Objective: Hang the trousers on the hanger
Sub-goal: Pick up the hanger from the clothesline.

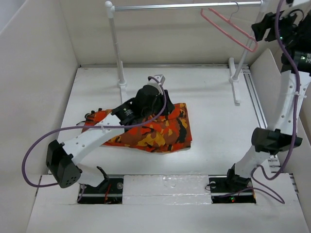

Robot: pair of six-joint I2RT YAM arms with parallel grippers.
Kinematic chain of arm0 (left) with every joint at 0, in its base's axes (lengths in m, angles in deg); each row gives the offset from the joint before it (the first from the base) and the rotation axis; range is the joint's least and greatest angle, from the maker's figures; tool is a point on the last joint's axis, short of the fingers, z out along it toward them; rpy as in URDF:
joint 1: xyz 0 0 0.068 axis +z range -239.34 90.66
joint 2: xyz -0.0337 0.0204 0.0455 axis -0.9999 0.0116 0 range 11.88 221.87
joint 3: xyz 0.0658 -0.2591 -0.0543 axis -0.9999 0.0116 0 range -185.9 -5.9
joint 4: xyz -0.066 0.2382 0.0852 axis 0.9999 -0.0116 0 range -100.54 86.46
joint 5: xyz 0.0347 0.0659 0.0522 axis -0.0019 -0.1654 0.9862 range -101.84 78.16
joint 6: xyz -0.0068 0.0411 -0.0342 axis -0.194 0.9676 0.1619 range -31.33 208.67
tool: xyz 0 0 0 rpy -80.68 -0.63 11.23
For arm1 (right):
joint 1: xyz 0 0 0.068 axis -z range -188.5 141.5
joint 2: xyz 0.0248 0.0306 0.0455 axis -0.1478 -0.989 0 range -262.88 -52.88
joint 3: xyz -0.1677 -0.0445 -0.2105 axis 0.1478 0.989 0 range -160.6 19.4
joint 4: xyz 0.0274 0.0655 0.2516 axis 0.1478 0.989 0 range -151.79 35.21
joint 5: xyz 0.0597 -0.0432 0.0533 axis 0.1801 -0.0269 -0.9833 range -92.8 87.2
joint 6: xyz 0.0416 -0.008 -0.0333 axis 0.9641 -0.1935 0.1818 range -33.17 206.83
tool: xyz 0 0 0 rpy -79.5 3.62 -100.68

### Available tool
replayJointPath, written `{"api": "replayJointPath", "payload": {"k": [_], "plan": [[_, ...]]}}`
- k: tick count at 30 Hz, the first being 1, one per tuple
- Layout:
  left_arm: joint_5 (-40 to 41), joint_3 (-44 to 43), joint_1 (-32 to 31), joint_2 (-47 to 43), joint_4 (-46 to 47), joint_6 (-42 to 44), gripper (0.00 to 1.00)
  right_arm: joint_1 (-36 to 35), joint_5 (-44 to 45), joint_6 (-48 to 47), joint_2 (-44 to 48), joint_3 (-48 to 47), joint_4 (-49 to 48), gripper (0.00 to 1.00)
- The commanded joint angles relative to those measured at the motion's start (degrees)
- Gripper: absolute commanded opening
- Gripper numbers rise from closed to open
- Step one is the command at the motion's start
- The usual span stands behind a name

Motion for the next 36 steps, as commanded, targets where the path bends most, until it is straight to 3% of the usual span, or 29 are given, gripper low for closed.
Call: {"api": "replayJointPath", "payload": {"k": [1,5,8,14,18,19,20,27,32,33,36], "plan": [[-0.49,3.19,-1.79,-4.24,2.67,-0.16,0.25,7.25,-10.09,1.60,-5.81,-6.93,1.95,0.72],[-1.82,10.67,-3.20,-7.06,3.46,-1.83,0.28,11.56,-16.15,3.89,-9.07,-5.19,-2.08,0.78],[-1.91,14.10,-3.20,-8.73,3.02,-1.75,0.28,10.70,-22.31,6.44,-10.13,-2.20,-6.12,0.79],[-1.47,14.19,-3.20,-6.72,1.44,-0.96,0.27,8.06,-21.69,6.62,-16.27,-7.10,-4.47,0.80],[-0.77,13.32,-2.68,-6.63,1.35,-0.78,0.26,7.52,-21.70,6.36,-18.22,-6.68,-4.64,0.65],[-0.68,12.97,-2.67,-6.54,1.18,-0.78,0.26,7.52,-21.18,5.92,-18.13,-6.15,-4.64,0.53],[-0.51,12.70,-2.67,-6.54,1.09,-0.61,0.26,7.00,-20.48,5.66,-17.61,-5.28,-4.82,0.48],[-0.68,11.38,-2.15,-6.19,0.65,-0.60,0.26,5.85,-17.66,2.32,-16.99,-3.60,-2.45,0.48],[-0.51,10.94,-2.15,-6.27,0.39,-1.13,0.25,4.01,-15.55,-1.11,-17.33,-3.60,0.71,0.55],[-0.42,10.94,-2.15,-6.36,0.30,-1.22,0.25,3.40,-14.77,-1.55,-17.25,-3.60,1.15,0.53],[0.02,11.56,-2.15,-7.24,0.04,-1.57,0.25,1.99,-11.95,-3.48,-17.25,-4.82,2.65,0.29]]}}
